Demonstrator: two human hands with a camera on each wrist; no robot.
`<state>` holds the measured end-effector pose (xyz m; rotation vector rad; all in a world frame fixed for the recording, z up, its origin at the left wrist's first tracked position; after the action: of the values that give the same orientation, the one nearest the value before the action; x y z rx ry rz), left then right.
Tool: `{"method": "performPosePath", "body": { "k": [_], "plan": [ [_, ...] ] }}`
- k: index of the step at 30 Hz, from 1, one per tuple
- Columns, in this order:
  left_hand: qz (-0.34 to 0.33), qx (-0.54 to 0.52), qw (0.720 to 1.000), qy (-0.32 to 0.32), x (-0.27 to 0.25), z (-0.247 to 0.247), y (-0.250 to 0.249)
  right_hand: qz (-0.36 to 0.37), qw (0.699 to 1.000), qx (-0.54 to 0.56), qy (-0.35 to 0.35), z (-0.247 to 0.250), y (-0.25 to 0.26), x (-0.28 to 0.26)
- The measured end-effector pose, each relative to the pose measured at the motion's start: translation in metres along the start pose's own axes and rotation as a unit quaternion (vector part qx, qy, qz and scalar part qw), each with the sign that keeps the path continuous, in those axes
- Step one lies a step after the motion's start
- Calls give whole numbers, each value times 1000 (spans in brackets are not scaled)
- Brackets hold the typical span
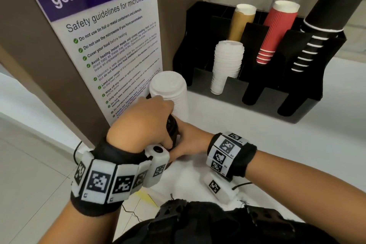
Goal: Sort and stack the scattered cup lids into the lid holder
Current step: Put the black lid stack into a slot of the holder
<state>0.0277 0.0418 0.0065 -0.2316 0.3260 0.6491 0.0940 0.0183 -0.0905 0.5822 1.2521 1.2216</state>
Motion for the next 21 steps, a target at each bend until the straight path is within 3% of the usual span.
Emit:
{"method": "performPosePath", "body": {
  "k": [5,13,17,21],
  "plan": [
    [-81,-25,995,-45,23,6,-32,-16,999,-28,-34,36,-14,-21],
    [-196,-120,960,-162,72,24,-85,-52,984,18,-169,122,-52,-62],
    [-176,-165,944,-226,84,22,-78,-62,971,51,-225,141,-63,-59],
    [-155,-192,937,-248,90,19,-70,-59,964,34,-257,148,-62,-48]
  ]
}}
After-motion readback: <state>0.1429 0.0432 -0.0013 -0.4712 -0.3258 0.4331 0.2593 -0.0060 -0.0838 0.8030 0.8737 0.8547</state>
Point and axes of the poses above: each hand's wrist, its own x-axis towards the middle knuckle, its own z-axis out of the back of the hand, y = z × x, the point moved 7 cm from there along x, towards the middle knuckle, and after that the axes turned 11 degrees about -z, right-handed, at the moved point
